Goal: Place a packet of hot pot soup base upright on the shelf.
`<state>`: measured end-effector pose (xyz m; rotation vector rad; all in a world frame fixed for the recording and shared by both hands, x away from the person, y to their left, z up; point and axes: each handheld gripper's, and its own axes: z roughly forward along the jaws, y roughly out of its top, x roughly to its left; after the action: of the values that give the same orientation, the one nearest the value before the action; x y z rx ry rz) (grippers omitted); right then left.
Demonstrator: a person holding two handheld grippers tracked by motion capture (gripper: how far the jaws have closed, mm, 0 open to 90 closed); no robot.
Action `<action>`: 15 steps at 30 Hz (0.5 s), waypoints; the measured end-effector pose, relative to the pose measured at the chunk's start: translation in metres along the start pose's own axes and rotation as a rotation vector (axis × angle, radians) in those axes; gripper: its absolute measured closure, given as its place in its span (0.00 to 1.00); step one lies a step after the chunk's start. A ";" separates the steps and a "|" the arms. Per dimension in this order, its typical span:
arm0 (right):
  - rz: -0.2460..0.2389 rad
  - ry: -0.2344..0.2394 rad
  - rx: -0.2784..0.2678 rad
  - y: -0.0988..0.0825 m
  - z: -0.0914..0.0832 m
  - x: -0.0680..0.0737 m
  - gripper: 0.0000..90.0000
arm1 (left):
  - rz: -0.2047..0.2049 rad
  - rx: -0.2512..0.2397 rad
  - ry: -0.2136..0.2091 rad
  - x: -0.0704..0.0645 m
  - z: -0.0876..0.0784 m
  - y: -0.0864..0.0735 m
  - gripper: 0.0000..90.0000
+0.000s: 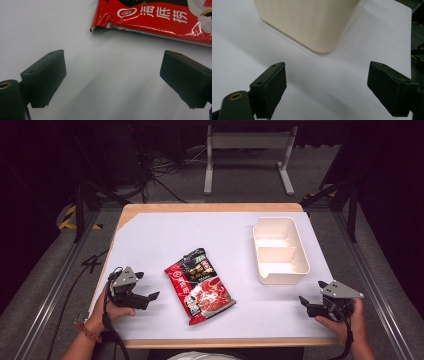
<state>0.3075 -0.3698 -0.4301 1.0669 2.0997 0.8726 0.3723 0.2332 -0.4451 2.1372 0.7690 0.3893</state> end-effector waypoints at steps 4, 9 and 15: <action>0.007 -0.004 0.013 -0.002 0.000 -0.001 0.17 | 0.018 0.024 -0.021 0.000 0.002 0.008 0.10; 0.004 -0.003 0.003 0.002 -0.002 0.003 0.17 | 0.021 0.021 -0.079 0.006 0.005 0.030 0.11; -0.007 0.008 0.011 0.001 0.001 0.004 0.18 | 0.043 0.024 -0.112 0.014 0.019 0.057 0.11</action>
<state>0.3069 -0.3659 -0.4301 1.0625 2.1163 0.8638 0.4152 0.2030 -0.4118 2.1815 0.6682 0.2818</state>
